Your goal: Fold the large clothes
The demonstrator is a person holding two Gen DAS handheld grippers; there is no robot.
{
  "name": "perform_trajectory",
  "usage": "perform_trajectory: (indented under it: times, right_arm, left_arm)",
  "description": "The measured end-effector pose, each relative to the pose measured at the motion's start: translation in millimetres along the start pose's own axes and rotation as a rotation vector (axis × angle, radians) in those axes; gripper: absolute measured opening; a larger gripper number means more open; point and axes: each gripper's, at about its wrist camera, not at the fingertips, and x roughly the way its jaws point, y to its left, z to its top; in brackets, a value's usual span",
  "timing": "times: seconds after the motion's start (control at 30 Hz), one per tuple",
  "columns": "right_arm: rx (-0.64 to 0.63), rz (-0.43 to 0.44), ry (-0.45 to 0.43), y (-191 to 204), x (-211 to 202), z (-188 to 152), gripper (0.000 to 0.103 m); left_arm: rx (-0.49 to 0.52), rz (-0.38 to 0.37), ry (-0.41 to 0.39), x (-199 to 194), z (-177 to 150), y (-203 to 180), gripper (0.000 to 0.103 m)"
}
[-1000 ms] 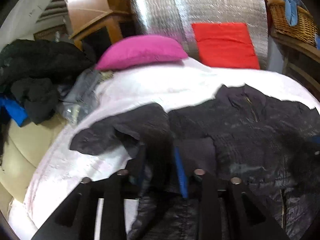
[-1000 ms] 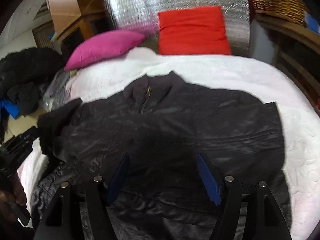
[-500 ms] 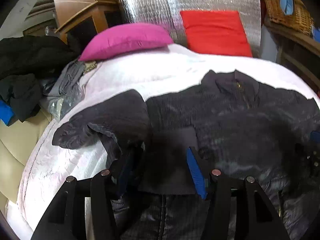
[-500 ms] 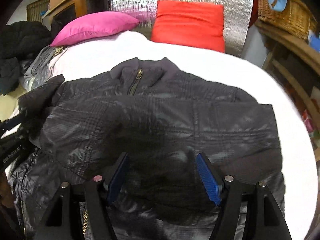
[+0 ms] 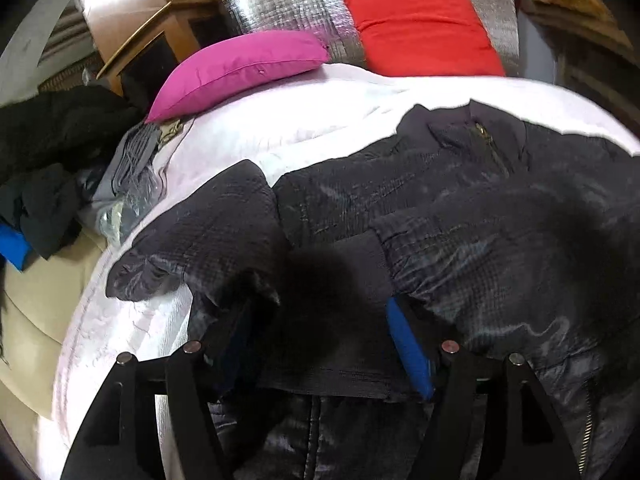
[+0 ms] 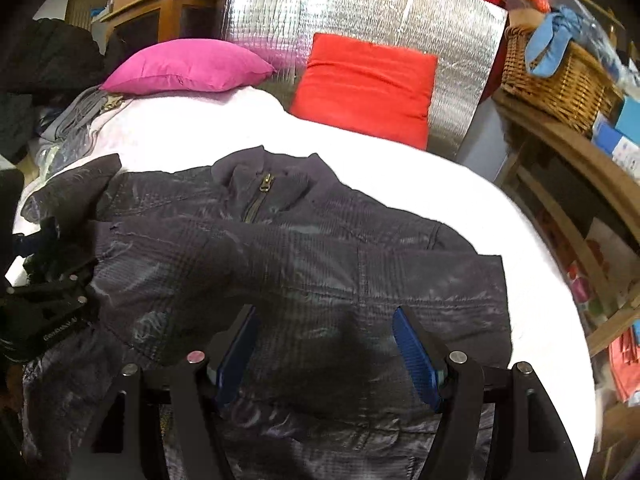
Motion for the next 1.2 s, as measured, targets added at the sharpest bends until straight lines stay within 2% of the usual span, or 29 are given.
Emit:
perform_trajectory:
  times: [0.27, 0.37, 0.43, 0.5, 0.53, 0.63, 0.77, 0.87, 0.93, 1.0, 1.13, 1.2]
  right_arm:
    - [-0.023, -0.018, -0.027, 5.3, -8.4, 1.5, 0.072]
    - [-0.025, -0.022, -0.03, 6.6, -8.6, 1.4, 0.072]
    - [-0.026, -0.024, -0.031, 7.3, -8.6, 1.7, 0.072]
    - [-0.027, -0.027, -0.028, 8.1, -7.0, 2.2, 0.072]
    - [-0.029, -0.025, -0.024, 8.2, -5.3, 2.4, 0.072]
    - [-0.014, 0.011, 0.015, 8.7, 3.3, 2.4, 0.072]
    - [0.109, 0.159, 0.12, 1.5, 28.1, -2.6, 0.072]
    - [0.133, 0.216, 0.229, 8.5, 51.6, -13.2, 0.073]
    - [0.095, 0.187, 0.213, 15.3, 51.0, -13.9, 0.073]
    - [0.108, 0.193, 0.213, 15.2, 45.2, -11.7, 0.073]
    - [0.124, 0.243, 0.124, 14.5, 24.5, -4.8, 0.073]
    - [0.115, 0.264, 0.084, 17.4, 17.6, -2.0, 0.073]
  left_arm:
    - [-0.075, 0.004, -0.142, -33.1, 7.4, 13.9, 0.069]
    - [-0.088, -0.003, -0.166, -35.7, 8.9, 15.3, 0.069]
    - [-0.061, -0.017, -0.121, -25.5, 8.0, 9.3, 0.069]
    - [-0.005, 0.001, 0.002, -1.2, 2.9, -3.7, 0.069]
    - [0.017, 0.016, 0.033, 6.9, -0.7, -8.0, 0.069]
    - [0.04, 0.021, 0.015, 0.1, 0.7, -7.6, 0.069]
    - [-0.091, -0.107, -0.068, -35.4, 8.3, 29.9, 0.069]
    - [-0.171, -0.122, -0.138, -54.3, 6.9, 64.4, 0.077]
    - [-0.245, -0.11, -0.172, -61.0, 3.6, 95.4, 0.08]
    - [-0.344, -0.108, -0.176, -60.4, -0.8, 130.1, 0.083]
    - [-0.544, -0.13, -0.131, -44.7, -15.6, 188.7, 0.083]
    - [-0.621, -0.168, -0.103, -31.7, -22.3, 208.9, 0.083]
